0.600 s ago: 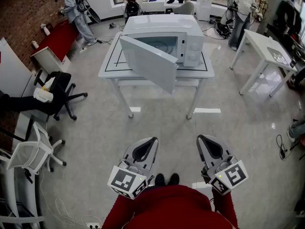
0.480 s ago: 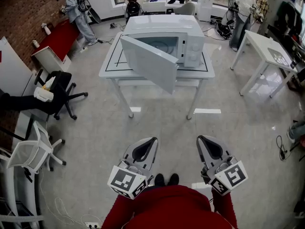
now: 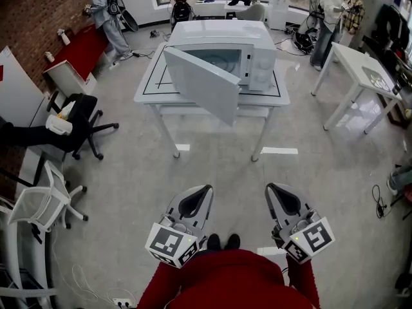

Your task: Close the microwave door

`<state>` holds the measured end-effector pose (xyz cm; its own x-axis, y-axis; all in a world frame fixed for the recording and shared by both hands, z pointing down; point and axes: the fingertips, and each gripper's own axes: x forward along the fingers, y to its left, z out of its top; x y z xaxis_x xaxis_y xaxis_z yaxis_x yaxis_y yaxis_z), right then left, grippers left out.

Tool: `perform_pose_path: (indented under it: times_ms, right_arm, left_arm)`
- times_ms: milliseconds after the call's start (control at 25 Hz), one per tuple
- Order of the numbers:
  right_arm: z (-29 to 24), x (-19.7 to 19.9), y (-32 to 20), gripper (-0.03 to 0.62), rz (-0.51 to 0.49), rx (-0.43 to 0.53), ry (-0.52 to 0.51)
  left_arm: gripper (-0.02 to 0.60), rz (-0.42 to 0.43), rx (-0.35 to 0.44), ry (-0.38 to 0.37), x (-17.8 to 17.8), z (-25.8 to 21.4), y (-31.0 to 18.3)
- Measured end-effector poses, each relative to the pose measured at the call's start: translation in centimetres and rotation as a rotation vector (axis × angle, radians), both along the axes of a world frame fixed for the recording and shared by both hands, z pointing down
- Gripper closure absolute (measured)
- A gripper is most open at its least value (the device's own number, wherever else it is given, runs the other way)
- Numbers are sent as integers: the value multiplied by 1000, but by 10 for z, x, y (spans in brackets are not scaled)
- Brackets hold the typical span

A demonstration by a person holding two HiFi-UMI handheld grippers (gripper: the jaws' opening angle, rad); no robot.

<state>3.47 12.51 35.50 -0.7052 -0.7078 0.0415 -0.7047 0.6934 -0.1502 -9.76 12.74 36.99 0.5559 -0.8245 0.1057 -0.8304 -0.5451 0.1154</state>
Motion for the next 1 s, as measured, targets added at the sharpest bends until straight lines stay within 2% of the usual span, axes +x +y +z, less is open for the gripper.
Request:
perform_pose_path:
  times_ms: [320, 800, 1000]
  right_arm:
    - [5, 6, 4, 580, 0, -16, -19]
    - [12, 33, 3, 580, 26, -31, -35]
    - [11, 48, 3, 580, 27, -21, -47]
  left_arm:
    - [572, -6, -25, 25, 1, 7, 1]
    - [571, 18, -41, -7, 30, 16, -3]
    - [571, 20, -21, -26, 46, 10, -8]
